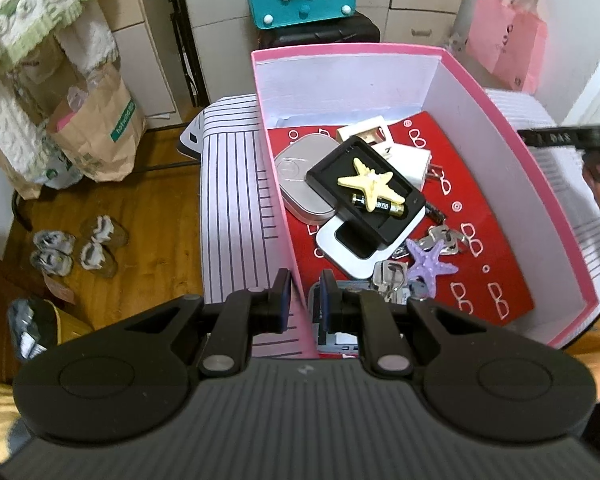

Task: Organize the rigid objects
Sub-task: 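Move the right gripper to the black phone battery and grasp it, then carry the black phone battery into the pink box and release it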

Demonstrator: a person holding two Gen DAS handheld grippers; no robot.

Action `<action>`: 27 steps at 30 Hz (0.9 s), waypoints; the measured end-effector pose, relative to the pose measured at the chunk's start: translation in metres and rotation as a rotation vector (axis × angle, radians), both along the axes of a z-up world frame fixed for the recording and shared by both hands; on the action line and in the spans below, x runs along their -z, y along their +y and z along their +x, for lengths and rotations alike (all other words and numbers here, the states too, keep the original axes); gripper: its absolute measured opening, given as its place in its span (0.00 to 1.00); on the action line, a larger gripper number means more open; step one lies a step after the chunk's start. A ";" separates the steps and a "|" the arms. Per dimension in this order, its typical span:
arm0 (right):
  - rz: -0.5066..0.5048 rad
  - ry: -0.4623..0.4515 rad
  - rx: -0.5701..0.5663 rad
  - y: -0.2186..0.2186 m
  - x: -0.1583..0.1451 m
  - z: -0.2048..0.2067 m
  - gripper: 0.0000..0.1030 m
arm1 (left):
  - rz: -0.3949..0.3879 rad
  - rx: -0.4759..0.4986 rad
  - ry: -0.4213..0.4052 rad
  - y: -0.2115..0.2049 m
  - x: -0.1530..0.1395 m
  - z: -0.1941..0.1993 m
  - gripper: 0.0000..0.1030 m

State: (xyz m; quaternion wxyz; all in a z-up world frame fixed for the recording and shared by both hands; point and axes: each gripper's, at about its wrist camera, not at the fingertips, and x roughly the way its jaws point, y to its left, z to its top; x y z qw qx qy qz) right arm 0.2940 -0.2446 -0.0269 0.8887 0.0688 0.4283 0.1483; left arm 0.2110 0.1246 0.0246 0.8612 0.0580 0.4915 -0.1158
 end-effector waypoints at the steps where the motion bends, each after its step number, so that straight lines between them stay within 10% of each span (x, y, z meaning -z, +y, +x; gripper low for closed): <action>1: -0.011 0.016 0.006 0.001 0.003 0.004 0.63 | 0.013 0.006 -0.002 -0.002 0.000 0.000 0.12; 12: -0.233 0.032 -0.023 0.039 0.009 0.031 0.72 | 0.066 0.036 -0.026 -0.009 0.002 -0.004 0.12; 14: -0.227 0.038 -0.014 0.038 0.008 0.035 0.74 | 0.064 0.037 -0.027 -0.009 0.002 -0.004 0.12; 16: -0.236 0.022 -0.011 0.038 0.007 0.035 0.54 | 0.055 0.037 -0.027 -0.007 0.002 -0.004 0.12; 27: -0.042 -0.009 0.012 0.021 0.002 0.010 0.53 | 0.028 0.037 -0.030 -0.002 0.002 -0.004 0.12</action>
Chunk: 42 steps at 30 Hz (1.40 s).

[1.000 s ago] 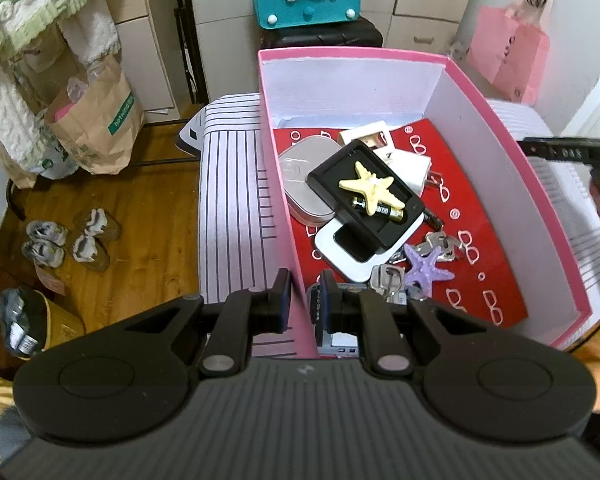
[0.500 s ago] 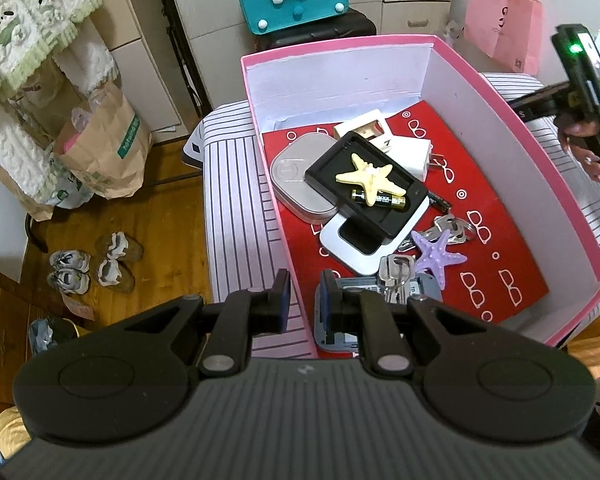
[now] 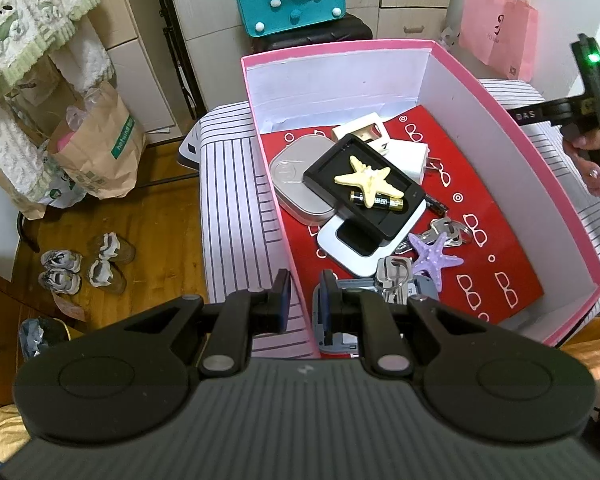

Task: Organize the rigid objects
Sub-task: 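Carry the black phone battery into the pink box and release it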

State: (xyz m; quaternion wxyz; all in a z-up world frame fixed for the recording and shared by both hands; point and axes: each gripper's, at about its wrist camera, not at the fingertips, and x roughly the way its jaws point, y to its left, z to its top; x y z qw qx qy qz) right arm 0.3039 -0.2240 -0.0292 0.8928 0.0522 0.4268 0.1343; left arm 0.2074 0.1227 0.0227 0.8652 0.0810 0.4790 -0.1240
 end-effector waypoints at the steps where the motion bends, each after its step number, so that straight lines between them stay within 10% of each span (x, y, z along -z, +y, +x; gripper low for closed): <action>1: 0.012 -0.010 0.003 -0.001 -0.003 -0.005 0.53 | -0.001 0.000 -0.001 0.000 0.000 0.000 0.12; 17: 0.080 -0.165 -0.309 0.072 -0.114 -0.103 0.53 | -0.019 -0.002 -0.003 0.003 -0.001 0.000 0.13; 26: -0.077 -0.020 -0.514 0.138 -0.090 -0.120 0.53 | -0.040 0.012 -0.005 0.007 0.000 -0.001 0.13; 30: -0.133 -0.006 -0.531 0.145 -0.081 -0.123 0.51 | -0.051 0.024 0.020 0.009 0.004 0.001 0.13; 32: -0.147 0.005 -0.535 0.147 -0.078 -0.119 0.33 | -0.050 0.022 0.027 0.009 0.005 0.002 0.13; 42: -0.114 -0.048 -0.482 0.140 -0.084 -0.115 0.34 | -0.071 0.003 0.023 0.011 0.004 0.000 0.13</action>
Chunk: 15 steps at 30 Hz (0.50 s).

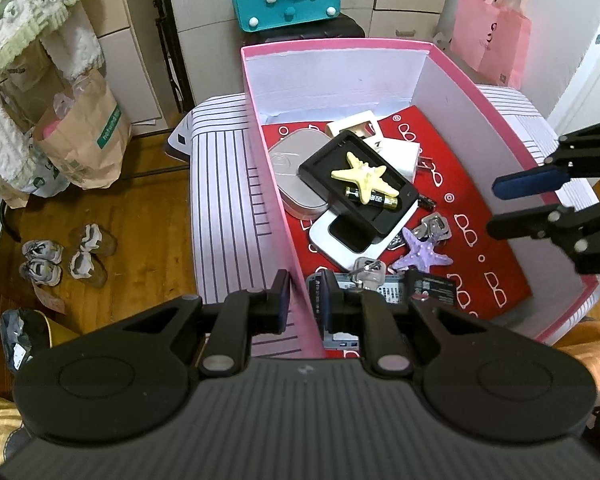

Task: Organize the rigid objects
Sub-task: 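Carry the black phone battery into the pink box and release it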

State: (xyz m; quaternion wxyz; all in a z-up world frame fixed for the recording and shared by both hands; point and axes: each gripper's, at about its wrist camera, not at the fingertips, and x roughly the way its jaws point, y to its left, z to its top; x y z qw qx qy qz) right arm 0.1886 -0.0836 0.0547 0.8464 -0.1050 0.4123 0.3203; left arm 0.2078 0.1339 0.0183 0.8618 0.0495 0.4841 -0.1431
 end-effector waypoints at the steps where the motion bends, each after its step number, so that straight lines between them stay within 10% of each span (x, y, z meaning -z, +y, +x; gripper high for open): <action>1: 0.018 -0.004 0.018 -0.004 -0.001 -0.002 0.34 | -0.006 -0.005 -0.001 0.001 0.000 0.000 0.13; 15: 0.066 -0.034 0.190 -0.033 -0.024 -0.041 0.68 | 0.000 -0.066 -0.072 -0.002 -0.030 -0.028 0.13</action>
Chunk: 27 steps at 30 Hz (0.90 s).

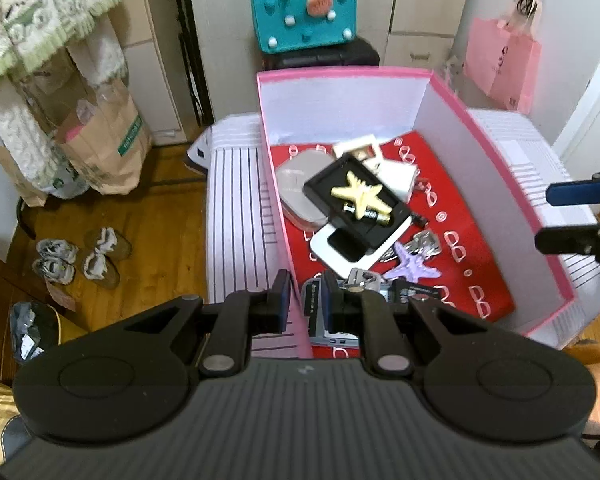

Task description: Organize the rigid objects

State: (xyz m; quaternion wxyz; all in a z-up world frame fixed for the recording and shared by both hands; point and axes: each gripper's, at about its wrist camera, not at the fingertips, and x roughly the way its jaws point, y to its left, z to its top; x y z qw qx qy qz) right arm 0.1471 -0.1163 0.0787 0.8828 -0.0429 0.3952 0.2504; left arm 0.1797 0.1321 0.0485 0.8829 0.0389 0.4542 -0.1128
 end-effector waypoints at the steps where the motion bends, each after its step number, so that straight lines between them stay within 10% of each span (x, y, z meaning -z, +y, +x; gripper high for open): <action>1: -0.018 0.003 0.016 -0.003 -0.001 -0.003 0.72 | -0.002 0.000 -0.010 0.000 -0.005 -0.005 0.13; 3: -0.105 0.002 0.048 -0.005 -0.004 -0.008 0.90 | -0.008 -0.003 -0.030 -0.001 -0.016 -0.015 0.16; 6: -0.186 -0.048 0.093 -0.012 -0.011 -0.017 0.91 | -0.023 -0.002 -0.069 -0.006 -0.029 -0.030 0.17; 18: 0.093 -0.274 0.234 -0.076 -0.039 -0.099 0.91 | -0.239 0.021 -0.179 -0.036 -0.044 -0.090 0.30; 27: 0.021 -0.399 0.373 -0.074 -0.032 -0.144 0.91 | -0.255 0.056 -0.231 -0.082 -0.033 -0.129 0.40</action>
